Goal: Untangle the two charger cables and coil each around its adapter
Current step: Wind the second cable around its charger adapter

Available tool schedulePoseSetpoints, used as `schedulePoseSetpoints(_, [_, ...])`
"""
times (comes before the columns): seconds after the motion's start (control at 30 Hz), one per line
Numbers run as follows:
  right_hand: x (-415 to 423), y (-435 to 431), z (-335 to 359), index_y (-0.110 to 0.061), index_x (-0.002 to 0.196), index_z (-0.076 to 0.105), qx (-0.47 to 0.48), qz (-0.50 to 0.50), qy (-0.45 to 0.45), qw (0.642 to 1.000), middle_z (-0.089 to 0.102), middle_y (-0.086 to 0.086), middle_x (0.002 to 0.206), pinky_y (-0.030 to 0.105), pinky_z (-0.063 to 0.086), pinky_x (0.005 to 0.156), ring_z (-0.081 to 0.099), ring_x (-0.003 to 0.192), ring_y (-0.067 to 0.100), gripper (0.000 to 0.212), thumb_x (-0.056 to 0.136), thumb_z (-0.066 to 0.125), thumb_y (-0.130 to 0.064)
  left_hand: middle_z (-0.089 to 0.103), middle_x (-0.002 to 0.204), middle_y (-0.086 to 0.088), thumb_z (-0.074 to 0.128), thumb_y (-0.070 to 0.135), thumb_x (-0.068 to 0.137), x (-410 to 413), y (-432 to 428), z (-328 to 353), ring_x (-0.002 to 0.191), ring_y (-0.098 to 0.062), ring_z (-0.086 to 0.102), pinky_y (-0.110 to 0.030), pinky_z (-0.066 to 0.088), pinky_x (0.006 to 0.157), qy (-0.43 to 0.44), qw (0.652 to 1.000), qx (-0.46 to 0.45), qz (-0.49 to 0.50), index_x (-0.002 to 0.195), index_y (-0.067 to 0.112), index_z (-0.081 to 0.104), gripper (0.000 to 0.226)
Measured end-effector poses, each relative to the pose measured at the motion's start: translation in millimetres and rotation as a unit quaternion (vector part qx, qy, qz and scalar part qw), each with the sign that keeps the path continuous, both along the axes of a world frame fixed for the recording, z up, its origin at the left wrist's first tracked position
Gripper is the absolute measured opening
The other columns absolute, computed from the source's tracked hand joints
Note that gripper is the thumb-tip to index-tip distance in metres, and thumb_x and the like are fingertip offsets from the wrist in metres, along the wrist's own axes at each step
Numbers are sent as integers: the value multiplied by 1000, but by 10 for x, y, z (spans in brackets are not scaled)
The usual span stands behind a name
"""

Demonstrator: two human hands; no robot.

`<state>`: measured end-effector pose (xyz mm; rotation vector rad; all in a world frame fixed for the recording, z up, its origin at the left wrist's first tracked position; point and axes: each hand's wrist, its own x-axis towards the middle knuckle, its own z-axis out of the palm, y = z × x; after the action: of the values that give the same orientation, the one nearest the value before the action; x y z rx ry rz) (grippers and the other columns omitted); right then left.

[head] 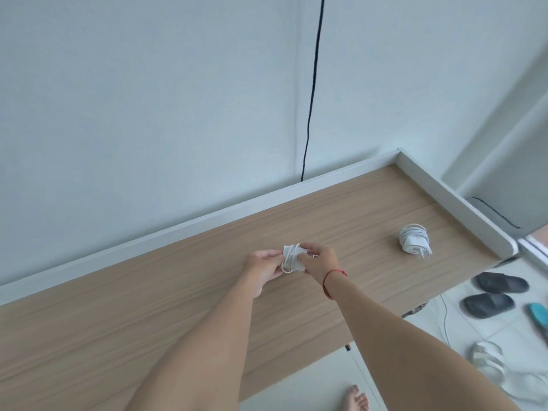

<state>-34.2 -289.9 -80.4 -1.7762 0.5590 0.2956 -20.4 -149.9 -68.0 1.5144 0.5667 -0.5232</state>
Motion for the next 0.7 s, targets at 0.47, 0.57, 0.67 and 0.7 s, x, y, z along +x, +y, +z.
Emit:
schedulePoseSetpoints(0.47, [250, -1816, 25, -12, 122, 63, -115, -45, 13, 992, 64, 8, 111, 28, 46, 79, 60, 98, 24, 33, 90, 53, -11, 66, 109, -17, 64, 5, 91, 230, -2029, -213, 89, -19, 69, -25, 58, 78, -2, 1000, 10, -25, 114, 4, 67, 24])
schedulePoseSetpoints(0.57, [260, -1878, -24, -11, 124, 61, -126, -23, 28, 991, 64, 12, 121, 29, 46, 84, 61, 108, 28, 34, 91, 52, -11, 66, 102, -14, 62, 4, 92, 230, -2126, -244, 88, -21, 67, -28, 56, 83, 1, 999, 28, -22, 114, 2, 67, 23])
schedulePoseSetpoints(0.67, [286, -1878, 6, -9, 130, 56, -144, 16, 38, 989, 59, 13, 130, 27, 43, 87, 56, 116, 28, 37, 94, 48, -9, 64, 97, -12, 61, 7, 93, 189, -2155, -232, 78, -16, 63, -28, 57, 81, -3, 998, 50, -23, 115, 4, 67, 23])
schedulePoseSetpoints(0.7, [295, -1872, 39, -7, 133, 53, -155, 32, 43, 986, 56, 13, 133, 27, 42, 92, 54, 121, 28, 38, 95, 46, -8, 64, 97, -11, 60, 9, 93, 170, -2154, -224, 76, -15, 61, -29, 56, 81, -7, 998, 58, -28, 115, 6, 67, 24])
